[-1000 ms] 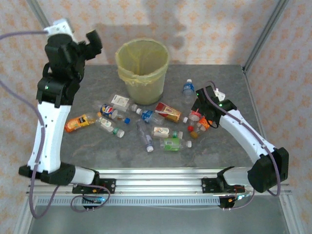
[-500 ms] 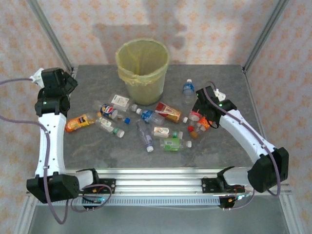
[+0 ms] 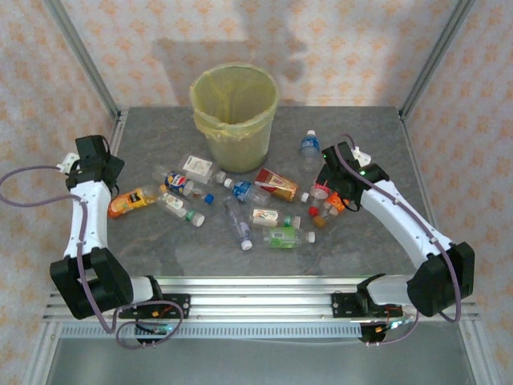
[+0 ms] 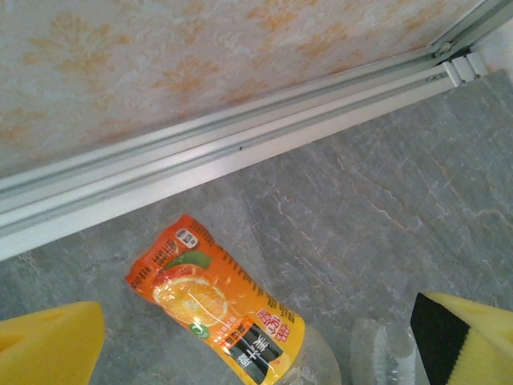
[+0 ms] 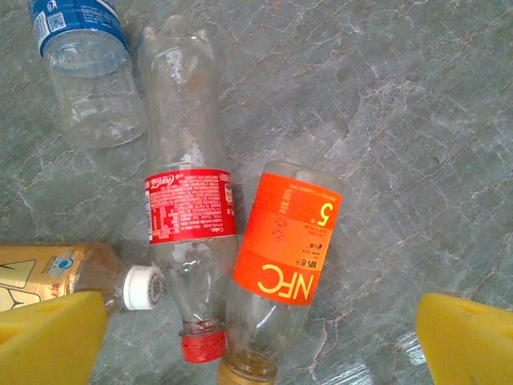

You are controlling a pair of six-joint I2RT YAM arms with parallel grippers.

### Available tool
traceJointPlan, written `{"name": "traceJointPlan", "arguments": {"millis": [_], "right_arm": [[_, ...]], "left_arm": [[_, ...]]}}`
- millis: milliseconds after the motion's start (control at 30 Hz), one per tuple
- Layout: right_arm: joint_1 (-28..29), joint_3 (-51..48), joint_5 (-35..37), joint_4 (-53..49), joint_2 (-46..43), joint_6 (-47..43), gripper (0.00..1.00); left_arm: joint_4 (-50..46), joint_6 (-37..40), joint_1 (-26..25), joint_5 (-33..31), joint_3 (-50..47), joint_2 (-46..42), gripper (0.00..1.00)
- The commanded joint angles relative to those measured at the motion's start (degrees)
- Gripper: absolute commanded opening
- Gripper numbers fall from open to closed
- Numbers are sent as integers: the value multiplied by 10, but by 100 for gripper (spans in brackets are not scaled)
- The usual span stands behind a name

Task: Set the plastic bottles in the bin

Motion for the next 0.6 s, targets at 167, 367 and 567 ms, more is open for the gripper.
{"name": "traceJointPlan", "arguments": {"millis": [167,367,567], "right_arm": [[-5,11,-11,-7,15,-6,99],[-5,13,-12,-10,16,-5,99],[-4,14,-13,-9,17,-4,99]], "left_arm": [[40,-79,8,-20,-18,46,100],[75,-172,9,-7,-54,70,100],[116,-242,9,-4,-92,90,100]]}}
